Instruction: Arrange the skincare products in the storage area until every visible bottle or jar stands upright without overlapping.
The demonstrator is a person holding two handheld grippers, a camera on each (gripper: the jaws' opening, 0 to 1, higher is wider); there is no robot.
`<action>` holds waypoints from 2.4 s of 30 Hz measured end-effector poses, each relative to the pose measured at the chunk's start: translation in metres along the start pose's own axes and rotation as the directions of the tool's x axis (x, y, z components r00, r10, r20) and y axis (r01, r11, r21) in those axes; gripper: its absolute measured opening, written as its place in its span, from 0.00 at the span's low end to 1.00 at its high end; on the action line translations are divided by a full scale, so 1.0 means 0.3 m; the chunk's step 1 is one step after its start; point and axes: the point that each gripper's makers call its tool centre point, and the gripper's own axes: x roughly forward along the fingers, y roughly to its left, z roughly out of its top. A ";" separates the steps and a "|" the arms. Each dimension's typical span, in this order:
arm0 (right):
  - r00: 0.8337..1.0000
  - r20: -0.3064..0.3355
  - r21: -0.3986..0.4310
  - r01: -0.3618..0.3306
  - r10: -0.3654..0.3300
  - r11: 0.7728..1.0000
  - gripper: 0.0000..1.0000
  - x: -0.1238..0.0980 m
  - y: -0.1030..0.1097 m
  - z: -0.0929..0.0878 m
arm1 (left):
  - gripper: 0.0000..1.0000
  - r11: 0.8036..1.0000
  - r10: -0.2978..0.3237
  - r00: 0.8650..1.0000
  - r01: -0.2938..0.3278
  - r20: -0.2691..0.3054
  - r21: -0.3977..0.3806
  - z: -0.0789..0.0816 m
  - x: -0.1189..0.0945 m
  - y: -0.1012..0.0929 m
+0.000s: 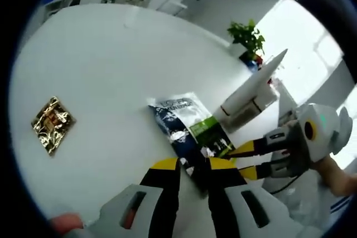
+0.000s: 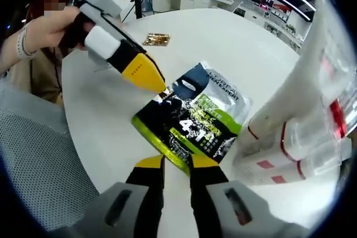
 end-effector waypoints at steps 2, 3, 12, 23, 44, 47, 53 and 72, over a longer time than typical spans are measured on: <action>1.000 0.014 0.000 -0.001 0.001 1.000 0.16 -0.012 0.006 0.009 | 0.14 1.000 0.000 1.000 0.000 0.006 0.019 0.005 -0.013 -0.008; 1.000 0.018 0.002 -0.002 0.002 1.000 0.16 -0.021 0.010 0.013 | 0.14 1.000 0.002 1.000 -0.002 0.006 0.026 0.004 -0.018 -0.009; 0.997 0.079 -0.004 0.027 -0.027 1.000 0.16 -0.102 0.007 0.074 | 0.14 0.998 -0.001 1.000 -0.001 0.024 0.059 -0.014 -0.073 -0.029; 0.985 0.149 0.028 0.083 -0.086 0.996 0.16 -0.219 0.005 0.105 | 0.19 0.985 0.025 0.999 -0.029 0.026 0.171 0.000 -0.143 -0.067; 0.944 0.246 0.128 0.192 -0.219 0.973 0.40 -0.459 0.002 0.117 | 0.42 0.945 0.084 0.992 -0.109 0.094 0.308 0.013 -0.289 -0.133; 0.941 0.246 0.147 0.202 -0.234 0.968 0.46 -0.478 -0.003 0.102 | 0.49 0.940 0.099 0.989 -0.128 0.106 0.318 0.009 -0.313 -0.136; 0.936 0.223 0.183 0.235 -0.274 0.954 0.57 -0.497 -0.024 0.052 | 0.57 0.925 0.124 0.986 -0.154 0.107 0.347 -0.011 -0.344 -0.146; 0.905 0.266 0.219 0.277 -0.331 0.935 0.88 -0.555 -0.068 0.035 | 0.77 0.919 0.181 0.974 -0.216 0.134 0.329 -0.055 -0.404 -0.115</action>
